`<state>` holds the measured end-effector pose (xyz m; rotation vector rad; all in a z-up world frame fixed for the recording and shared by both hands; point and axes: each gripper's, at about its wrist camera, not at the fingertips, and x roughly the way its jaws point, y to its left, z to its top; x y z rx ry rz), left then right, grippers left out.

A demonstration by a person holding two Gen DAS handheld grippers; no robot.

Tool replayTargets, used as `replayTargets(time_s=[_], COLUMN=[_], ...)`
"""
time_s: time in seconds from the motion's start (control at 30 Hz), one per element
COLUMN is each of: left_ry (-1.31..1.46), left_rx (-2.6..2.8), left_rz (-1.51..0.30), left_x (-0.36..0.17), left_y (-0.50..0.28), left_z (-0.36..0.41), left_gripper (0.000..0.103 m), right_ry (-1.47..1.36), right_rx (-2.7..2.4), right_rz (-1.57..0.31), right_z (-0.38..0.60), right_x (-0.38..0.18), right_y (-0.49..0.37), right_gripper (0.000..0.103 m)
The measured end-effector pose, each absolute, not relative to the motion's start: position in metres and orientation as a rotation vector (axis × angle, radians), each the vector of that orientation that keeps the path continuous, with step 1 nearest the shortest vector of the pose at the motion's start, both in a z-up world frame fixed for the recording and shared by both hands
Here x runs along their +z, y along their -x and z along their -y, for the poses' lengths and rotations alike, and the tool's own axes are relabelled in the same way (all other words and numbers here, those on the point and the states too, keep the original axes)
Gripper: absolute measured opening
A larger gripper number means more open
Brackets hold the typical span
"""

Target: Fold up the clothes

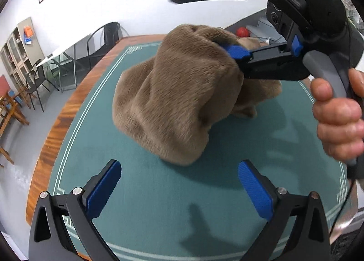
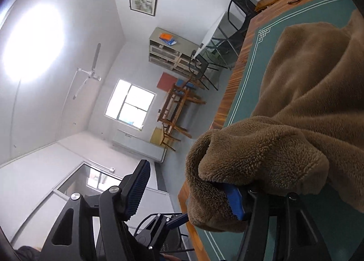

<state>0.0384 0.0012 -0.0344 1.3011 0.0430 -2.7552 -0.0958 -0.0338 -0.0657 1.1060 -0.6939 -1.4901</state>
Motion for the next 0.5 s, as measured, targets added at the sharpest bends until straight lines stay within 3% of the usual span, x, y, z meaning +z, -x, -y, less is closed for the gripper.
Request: replayTargets(time_s=[0.13,0.3,0.4,0.5], left_ry=[-1.24,-1.2,-1.211,-1.197], left_rx=[-2.736,-2.656,-2.592,-2.567], left_rz=[-0.046,-0.115,-0.211,-0.288], left_x=[-0.033,-0.034,-0.035,-0.029], left_y=[-0.013,0.018,0.035,0.045], left_z=[0.001,0.022,0.051,0.079], left_gripper=[0.103,0.1,0.088,0.065], right_ry=[-1.116,-1.1,-1.059,-0.964], right_rx=[-1.491,-1.499,-1.54,-1.69], right_rz=[0.669,0.635,0.611,0.578], right_z=[0.092,0.072,0.053,0.018], right_x=[-0.063,-0.06,-0.051,-0.042], right_y=[0.136,0.192,0.2,0.215], right_gripper=[0.065,0.065,0.065,0.065])
